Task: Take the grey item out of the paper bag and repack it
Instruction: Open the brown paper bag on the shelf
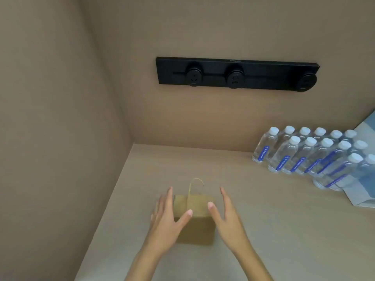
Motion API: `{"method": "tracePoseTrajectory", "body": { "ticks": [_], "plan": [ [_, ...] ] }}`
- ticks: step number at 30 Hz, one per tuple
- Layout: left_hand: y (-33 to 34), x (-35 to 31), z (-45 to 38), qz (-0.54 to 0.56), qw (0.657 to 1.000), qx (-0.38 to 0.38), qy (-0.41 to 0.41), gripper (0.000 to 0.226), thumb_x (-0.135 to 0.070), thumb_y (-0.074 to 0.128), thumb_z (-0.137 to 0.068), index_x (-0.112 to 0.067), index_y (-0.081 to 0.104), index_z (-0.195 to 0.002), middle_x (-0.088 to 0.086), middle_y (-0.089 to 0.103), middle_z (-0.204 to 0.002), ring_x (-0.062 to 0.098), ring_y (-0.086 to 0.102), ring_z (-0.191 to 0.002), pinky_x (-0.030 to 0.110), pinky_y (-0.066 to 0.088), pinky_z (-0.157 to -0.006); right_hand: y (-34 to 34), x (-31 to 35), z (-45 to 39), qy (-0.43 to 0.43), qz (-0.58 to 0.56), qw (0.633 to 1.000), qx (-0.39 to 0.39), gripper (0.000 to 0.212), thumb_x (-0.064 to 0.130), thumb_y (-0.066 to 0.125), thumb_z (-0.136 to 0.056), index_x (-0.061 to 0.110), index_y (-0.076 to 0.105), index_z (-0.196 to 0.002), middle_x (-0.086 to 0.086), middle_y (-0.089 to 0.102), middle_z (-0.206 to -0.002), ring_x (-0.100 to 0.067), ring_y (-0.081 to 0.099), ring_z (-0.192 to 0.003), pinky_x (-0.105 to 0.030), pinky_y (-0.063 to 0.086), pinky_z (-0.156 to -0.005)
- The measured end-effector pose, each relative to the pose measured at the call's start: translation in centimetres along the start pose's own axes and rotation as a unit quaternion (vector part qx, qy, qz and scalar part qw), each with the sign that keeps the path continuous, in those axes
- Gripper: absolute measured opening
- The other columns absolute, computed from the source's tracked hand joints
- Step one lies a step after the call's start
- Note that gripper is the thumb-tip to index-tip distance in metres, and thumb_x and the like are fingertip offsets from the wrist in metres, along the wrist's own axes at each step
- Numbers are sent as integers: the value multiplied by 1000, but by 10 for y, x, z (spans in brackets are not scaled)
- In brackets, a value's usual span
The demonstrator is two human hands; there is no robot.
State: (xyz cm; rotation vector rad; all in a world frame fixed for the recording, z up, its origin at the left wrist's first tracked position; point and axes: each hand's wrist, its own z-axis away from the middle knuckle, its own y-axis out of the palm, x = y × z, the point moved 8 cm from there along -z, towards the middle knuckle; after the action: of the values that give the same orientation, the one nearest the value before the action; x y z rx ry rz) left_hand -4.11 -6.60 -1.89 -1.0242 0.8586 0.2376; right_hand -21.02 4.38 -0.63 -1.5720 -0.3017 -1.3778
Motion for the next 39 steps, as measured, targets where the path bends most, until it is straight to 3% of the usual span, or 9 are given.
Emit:
{"method": "tracePoseTrajectory", "body": {
  "ticks": [5,10,12,16,22,26,30,34,39],
  "plan": [
    [11,15,-3,160,983,29,-83,101,-52,71,-79,-25,14,-158,3,52,-148,22,53,-133,41,44,-110,17,-29,-12,164,-184,969,11,47,33,36,-105,2,71,-111,-15,74,-111,-29,69,-107,-36,50,-91],
    [5,7,-7,194,980,-6,-47,59,-19,78,-82,-28,54,-135,-3,67,-126,16,62,-117,26,47,-94,19,-17,-6,168,-378,909,47,57,39,30,-106,4,75,-107,-14,78,-106,-21,74,-98,-32,52,-76],
    [1,0,-6,179,983,-30,-17,41,-16,77,-82,-36,63,-115,-3,70,-118,19,63,-116,30,50,-95,18,-11,-3,141,-395,905,69,59,44,30,-105,8,77,-108,-13,77,-110,-22,72,-105,-33,50,-82],
    [-4,-15,6,137,986,-93,-27,65,-26,78,-83,-21,49,-141,-3,52,-130,19,56,-120,36,47,-104,13,6,8,58,-402,907,113,48,39,44,-101,4,74,-113,-17,73,-117,-29,68,-111,-29,55,-84],
    [23,-43,27,297,950,42,-90,95,-54,67,-81,-27,17,-158,-6,54,-144,15,59,-124,47,55,-100,23,19,25,-6,-360,913,191,39,30,58,-98,6,65,-128,-18,69,-125,-35,60,-121,-48,45,-102],
    [25,-47,32,371,915,95,-125,89,-36,68,-90,-29,11,-158,-10,60,-137,8,64,-114,42,60,-90,25,18,26,4,-367,906,210,40,26,67,-92,5,65,-125,-18,69,-123,-34,62,-117,-50,43,-100],
    [27,-42,33,380,907,135,-122,45,-22,61,-96,-47,46,-130,-22,75,-113,1,73,-99,44,60,-92,25,12,25,49,-428,877,212,36,14,77,-81,0,69,-113,-16,71,-116,-30,66,-110,-42,47,-96],
    [24,-35,31,390,898,153,-133,44,-15,50,-81,-41,68,-111,1,79,-110,20,76,-102,44,60,-89,28,2,25,126,-537,813,186,29,-4,62,-78,-5,69,-107,-29,66,-111,-38,66,-99,-45,56,-86],
    [25,-27,30,304,929,132,-167,33,-4,46,-86,-14,72,-103,17,78,-106,30,78,-93,36,65,-76,25,11,29,108,-430,885,144,22,8,53,-99,-3,72,-97,-24,69,-93,-31,68,-87,-43,58,-81]
  ]
}}
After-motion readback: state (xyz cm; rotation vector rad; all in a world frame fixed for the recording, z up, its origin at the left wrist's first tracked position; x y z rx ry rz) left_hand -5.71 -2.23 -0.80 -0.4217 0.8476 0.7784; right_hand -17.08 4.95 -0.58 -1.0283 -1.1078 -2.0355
